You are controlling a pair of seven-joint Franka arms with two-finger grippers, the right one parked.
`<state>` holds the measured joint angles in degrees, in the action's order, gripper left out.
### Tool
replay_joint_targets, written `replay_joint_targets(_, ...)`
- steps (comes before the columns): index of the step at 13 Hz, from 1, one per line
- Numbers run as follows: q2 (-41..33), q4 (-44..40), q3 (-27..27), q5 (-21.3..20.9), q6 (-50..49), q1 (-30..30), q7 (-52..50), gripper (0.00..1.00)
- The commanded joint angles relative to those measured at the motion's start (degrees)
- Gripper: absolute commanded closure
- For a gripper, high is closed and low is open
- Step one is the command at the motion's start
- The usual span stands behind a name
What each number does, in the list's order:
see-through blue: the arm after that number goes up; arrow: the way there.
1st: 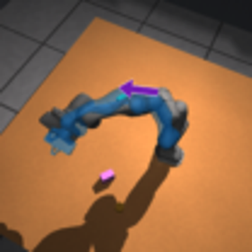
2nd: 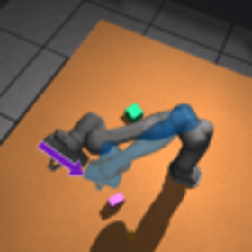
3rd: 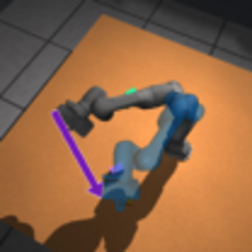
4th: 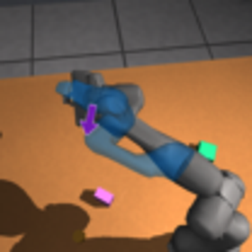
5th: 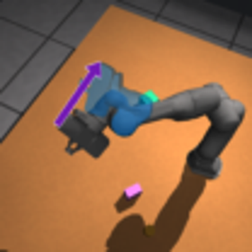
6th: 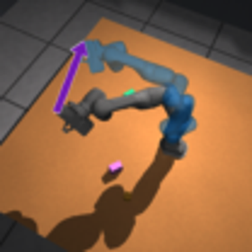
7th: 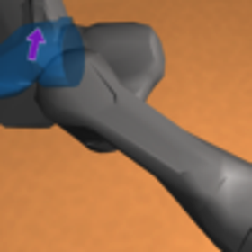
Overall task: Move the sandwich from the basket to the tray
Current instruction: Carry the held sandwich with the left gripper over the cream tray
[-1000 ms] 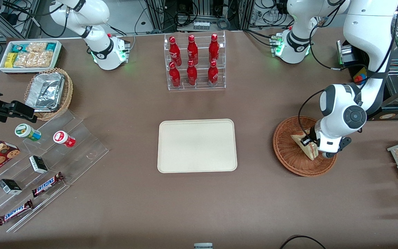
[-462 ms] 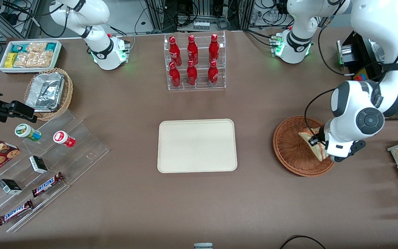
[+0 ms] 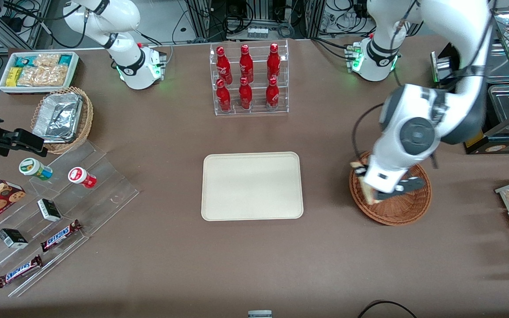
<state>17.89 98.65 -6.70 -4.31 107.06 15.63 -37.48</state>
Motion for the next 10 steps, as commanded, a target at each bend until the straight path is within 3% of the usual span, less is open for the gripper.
replay_joint_targets(1, 6.3, -7.8, 0.4, 2.5, -0.6, 5.7, -0.7, 1.0)
replay_joint_targets(6, 14.5, -14.2, 0.5, 2.4, 5.9, 14.8, -1.7, 1.0)
replay_joint_targets(10, 20.2, -17.1, 0.5, 1.9, 7.5, 17.9, -1.3, 1.0)
